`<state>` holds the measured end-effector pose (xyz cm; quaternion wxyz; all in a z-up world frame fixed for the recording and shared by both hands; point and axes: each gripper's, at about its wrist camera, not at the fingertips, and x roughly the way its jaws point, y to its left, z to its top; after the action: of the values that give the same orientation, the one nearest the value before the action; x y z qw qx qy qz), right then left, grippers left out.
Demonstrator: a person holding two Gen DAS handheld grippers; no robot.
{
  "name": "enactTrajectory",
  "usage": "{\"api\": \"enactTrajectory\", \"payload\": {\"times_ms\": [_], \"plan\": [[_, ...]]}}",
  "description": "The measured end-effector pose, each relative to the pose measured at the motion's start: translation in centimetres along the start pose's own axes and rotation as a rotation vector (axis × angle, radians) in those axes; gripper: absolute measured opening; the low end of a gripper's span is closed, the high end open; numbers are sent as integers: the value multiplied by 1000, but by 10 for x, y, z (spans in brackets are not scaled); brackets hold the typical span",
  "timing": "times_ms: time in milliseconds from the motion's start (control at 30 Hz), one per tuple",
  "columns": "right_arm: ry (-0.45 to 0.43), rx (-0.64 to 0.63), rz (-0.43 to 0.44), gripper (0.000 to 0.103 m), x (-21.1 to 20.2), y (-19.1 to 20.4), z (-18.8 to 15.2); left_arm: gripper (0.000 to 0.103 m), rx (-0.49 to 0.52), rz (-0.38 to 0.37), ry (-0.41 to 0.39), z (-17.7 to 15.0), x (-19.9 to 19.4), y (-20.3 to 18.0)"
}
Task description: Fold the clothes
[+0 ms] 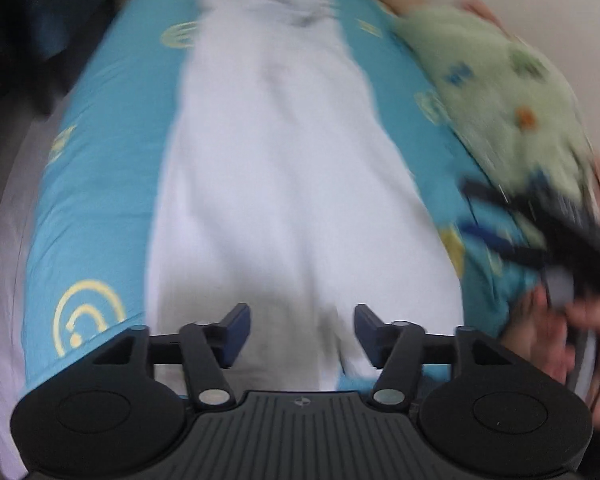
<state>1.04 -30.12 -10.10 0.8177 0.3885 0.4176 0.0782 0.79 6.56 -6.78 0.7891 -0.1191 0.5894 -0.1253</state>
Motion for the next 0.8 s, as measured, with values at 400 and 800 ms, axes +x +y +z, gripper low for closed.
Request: {"api": "enactTrajectory", "payload": {"times_ms": [400,800], "plan": [[42,-14,-167,75,9,-13,-23,67,-297,174,-5,30,50,62],[173,87,-52,76,16,-21,-38,40,-175,124,70,23,58,38]]}}
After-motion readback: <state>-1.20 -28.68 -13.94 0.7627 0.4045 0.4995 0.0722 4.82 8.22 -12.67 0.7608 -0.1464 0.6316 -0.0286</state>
